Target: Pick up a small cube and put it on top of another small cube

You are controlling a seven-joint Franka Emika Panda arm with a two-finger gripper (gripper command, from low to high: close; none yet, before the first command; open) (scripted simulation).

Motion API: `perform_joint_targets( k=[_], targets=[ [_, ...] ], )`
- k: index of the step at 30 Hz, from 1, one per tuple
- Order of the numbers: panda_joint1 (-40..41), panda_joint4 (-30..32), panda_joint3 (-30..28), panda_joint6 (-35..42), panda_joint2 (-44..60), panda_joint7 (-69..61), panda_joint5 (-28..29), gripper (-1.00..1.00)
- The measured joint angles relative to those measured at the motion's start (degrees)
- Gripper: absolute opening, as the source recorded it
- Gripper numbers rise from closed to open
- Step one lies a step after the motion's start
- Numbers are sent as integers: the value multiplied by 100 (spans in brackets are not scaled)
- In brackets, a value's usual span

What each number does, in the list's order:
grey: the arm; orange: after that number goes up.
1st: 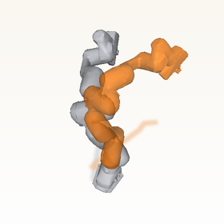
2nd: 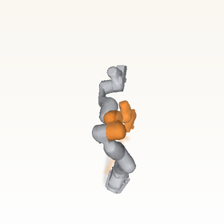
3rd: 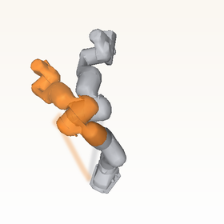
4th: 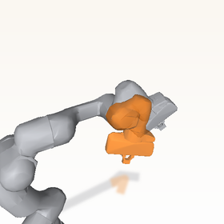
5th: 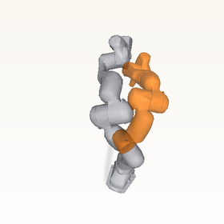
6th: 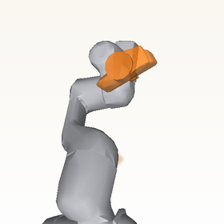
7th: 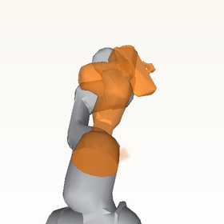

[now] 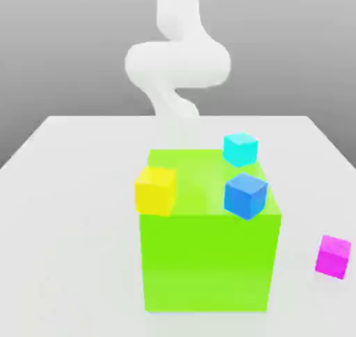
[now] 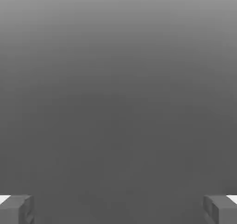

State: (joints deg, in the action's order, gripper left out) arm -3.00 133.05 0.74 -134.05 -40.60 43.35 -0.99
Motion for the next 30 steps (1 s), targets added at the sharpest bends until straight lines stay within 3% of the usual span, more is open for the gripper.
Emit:
perform_joint_targets(
  k=[15, 23, 29, 30],
  targets=[
    [-1534, 773, 911, -1385, 3139, -1236, -206, 0],
    [-2407, 1178, 1283, -2111, 4837, -1282, 528, 0],
    [-2914, 1083, 855, -2969, 6096, -868, 1251, 0],
    [-2958, 1053, 793, -3090, 6250, -807, 1336, -100]
  ],
)
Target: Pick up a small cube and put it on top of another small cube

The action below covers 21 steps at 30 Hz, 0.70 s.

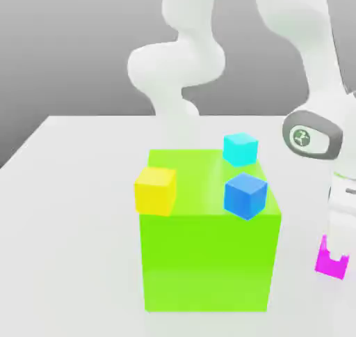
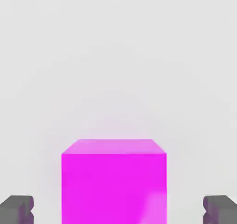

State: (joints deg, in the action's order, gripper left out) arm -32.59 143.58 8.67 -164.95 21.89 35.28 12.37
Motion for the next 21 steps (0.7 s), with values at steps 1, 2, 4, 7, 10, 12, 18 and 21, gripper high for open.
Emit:
perform_joint_targets(
  k=[1, 2, 4, 7, 10, 12, 18, 21],
  targets=[
    [0, 0, 0, 0, 0, 0, 0, -100],
    [1, 0, 0, 0, 0, 1, 1, -100],
    [1, 0, 1, 2, 0, 6, 7, -100],
    [-7, -2, -6, -6, 12, 16, 18, -100],
    [157, 98, 217, 389, -484, -191, -254, -100],
    [232, 174, 333, 710, -889, -378, -512, -100],
    [905, -106, 78, 2085, -2015, -738, -1308, -100],
    [1175, -297, -154, 2832, -2581, -706, -1448, -100]
  ],
)
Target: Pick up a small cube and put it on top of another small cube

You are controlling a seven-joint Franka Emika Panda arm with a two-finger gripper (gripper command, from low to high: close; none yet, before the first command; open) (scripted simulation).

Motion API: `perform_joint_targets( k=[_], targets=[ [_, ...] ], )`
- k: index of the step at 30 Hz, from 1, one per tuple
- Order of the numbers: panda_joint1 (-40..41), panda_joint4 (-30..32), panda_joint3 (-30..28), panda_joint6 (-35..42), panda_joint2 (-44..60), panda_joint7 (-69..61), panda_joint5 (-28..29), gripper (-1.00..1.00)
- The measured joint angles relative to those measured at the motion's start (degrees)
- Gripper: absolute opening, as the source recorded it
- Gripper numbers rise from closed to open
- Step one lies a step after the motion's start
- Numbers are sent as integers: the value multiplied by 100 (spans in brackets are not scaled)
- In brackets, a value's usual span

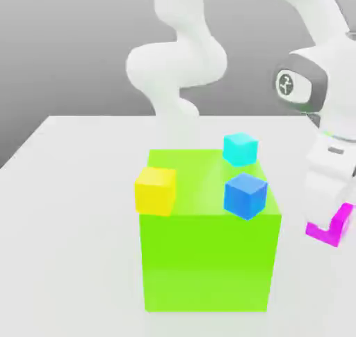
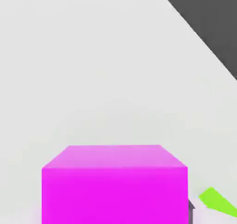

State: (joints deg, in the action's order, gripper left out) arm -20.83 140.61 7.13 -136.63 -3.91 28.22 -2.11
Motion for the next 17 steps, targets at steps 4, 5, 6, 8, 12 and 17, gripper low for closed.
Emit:
perform_joint_targets(
  k=[4, 5, 6, 8, 12, 17],
  targets=[
    [313, -256, -265, 997, -746, 166, -19, -100],
    [401, -320, -337, 1246, -931, 226, -1, -100],
    [492, -384, -406, 1493, -1116, 291, 24, -100],
    [673, -499, -534, 1943, -1451, 425, 87, -100],
    [833, -197, -613, 1557, -1363, 493, 134, -100],
    [850, 32, -606, 1190, -1227, 494, 133, 100]
  ],
)
